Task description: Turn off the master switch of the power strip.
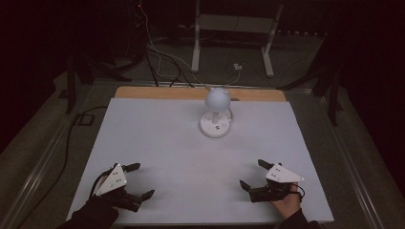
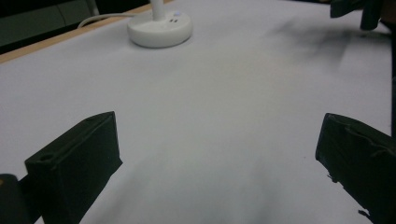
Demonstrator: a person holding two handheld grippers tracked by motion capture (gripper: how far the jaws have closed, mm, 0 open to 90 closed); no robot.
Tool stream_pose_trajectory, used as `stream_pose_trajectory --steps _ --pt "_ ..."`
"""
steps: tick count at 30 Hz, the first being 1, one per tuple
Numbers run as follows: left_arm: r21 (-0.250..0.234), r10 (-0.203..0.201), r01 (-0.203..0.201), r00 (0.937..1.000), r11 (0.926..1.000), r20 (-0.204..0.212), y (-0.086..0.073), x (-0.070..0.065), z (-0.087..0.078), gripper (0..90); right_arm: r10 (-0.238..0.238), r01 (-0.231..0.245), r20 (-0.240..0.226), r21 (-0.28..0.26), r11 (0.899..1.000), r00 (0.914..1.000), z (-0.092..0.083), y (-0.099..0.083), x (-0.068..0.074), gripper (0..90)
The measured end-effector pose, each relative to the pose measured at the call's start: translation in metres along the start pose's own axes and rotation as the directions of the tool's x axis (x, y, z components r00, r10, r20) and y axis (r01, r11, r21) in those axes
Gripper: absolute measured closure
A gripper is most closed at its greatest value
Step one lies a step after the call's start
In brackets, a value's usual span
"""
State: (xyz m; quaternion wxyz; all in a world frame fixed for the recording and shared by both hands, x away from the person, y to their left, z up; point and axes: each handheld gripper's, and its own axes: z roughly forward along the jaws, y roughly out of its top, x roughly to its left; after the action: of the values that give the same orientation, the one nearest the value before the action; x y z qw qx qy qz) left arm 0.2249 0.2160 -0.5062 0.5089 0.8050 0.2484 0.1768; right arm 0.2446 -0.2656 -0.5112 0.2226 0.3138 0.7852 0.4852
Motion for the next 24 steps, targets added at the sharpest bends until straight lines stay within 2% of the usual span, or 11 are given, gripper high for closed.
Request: stream_pose_trajectory --steps 2,6,8,10,14,18,19,22,24 --pt "-0.002 -0.001 0.001 1.0 1.0 -0.001 -0.0001 0.0 0.0001 0.4 -0.01 0.01 -0.001 0.02 1.0 0.9999 0.0009 0.0005 0.0003 0.0" --pt "-0.021 0.0 0.0 1.0 0.9998 -0.001 0.0008 -0.0008 -0.0014 0.4 0.0 0.001 -0.029 0.055 0.998 0.9996 0.0029 0.0002 0.0001 0.0" --pt "-0.022 -0.002 0.002 1.0 0.9997 0.0 0.001 -0.0011 -0.0017 0.4 -0.001 0.004 -0.049 0.062 0.998 0.9988 0.0038 0.0004 0.0015 0.0" --pt "-0.014 0.003 -0.003 1.0 0.9999 0.001 0.0012 -0.0022 -0.0018 0.4 -0.007 0.011 -0.049 0.073 0.997 0.9988 0.004 -0.0002 0.0027 0.0" --pt "-0.015 0.008 -0.008 1.0 0.9999 0.002 0.0014 -0.0029 -0.0016 0.4 0.006 -0.002 -0.06 0.068 0.998 0.9982 0.0035 0.0009 0.0036 0.0" --pt "-0.011 0.006 -0.006 1.0 0.9999 0.005 0.0015 -0.0036 -0.0007 0.4 -0.003 0.008 -0.063 0.073 0.997 0.998 0.0034 0.0019 0.0056 0.0" --pt "-0.012 0.005 -0.005 1.0 0.9999 0.007 0.0015 -0.0037 -0.0006 0.4 -0.02 0.026 -0.066 0.086 0.996 0.9976 0.003 0.003 0.0063 0.0" --pt "-0.011 0.001 -0.001 1.0 0.9999 0.006 0.0015 -0.0037 -0.0004 0.4 0.01 -0.004 -0.075 0.086 0.996 0.9971 0.0014 0.0033 0.0048 0.0" --pt "-0.018 -0.003 0.003 1.0 0.9998 0.005 0.0017 -0.0036 -0.0009 0.4 0.014 -0.009 -0.075 0.075 0.997 0.9971 0.0 0.0046 0.0043 0.0"
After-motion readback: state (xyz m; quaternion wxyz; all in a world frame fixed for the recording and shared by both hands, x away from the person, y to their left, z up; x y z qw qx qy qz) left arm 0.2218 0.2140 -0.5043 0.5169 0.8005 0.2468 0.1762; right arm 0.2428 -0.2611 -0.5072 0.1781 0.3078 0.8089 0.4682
